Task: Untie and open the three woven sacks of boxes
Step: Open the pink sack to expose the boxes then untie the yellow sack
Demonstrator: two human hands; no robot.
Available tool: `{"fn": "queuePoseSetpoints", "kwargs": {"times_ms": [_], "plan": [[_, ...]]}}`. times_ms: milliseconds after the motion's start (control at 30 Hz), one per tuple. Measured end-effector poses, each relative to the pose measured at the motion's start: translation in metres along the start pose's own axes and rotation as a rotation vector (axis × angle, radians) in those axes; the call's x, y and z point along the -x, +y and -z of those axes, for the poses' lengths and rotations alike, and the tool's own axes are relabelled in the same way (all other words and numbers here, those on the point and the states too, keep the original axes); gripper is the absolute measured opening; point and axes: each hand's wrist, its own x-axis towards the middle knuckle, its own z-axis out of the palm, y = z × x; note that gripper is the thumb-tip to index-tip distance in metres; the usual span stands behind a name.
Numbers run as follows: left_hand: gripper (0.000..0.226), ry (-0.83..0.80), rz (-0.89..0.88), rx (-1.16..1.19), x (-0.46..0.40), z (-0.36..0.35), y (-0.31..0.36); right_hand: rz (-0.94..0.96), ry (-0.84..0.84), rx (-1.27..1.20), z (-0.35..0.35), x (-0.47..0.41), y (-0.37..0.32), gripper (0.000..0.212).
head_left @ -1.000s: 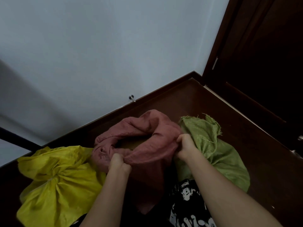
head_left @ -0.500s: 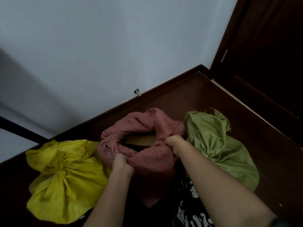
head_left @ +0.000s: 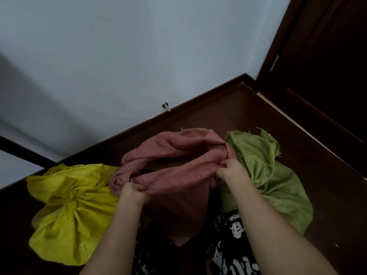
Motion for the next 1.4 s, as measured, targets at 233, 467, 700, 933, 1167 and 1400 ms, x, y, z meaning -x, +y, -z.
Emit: {"fn": "queuePoseSetpoints", "kwargs": {"times_ms": [233, 467, 700, 933, 1167, 1400], "plan": [[0.046, -0.162, -0.099, 0.086, -0.029, -0.003, -0.012, -0.213, 0.062, -0.887, -0.018, -0.028, -0.023, 0.03], [0.056, -0.34, -0.131, 0.133, -0.039, -0.015, -0.013, 0.031, 0.065, -0.505, -0.025, -0.054, -0.011, 0.097], [0.041, -0.076, -0.02, 0.096, -0.054, -0.009, -0.004, -0.08, 0.33, -0.475, -0.028, -0.056, -0.012, 0.054], [0.027, 0.019, 0.005, -0.252, -0.058, 0.004, -0.004, -0.218, 0.31, -0.647, -0.018, -0.071, -0.023, 0.049], [0.073, 0.566, -1.046, -0.993, -0.047, -0.021, -0.015, -0.184, 0.29, -0.606, -0.014, -0.085, -0.026, 0.057], [0.071, -0.275, -1.55, -1.597, -0.043, -0.114, -0.025, -0.088, 0.166, -0.462, -0.014, -0.096, -0.022, 0.06]]}}
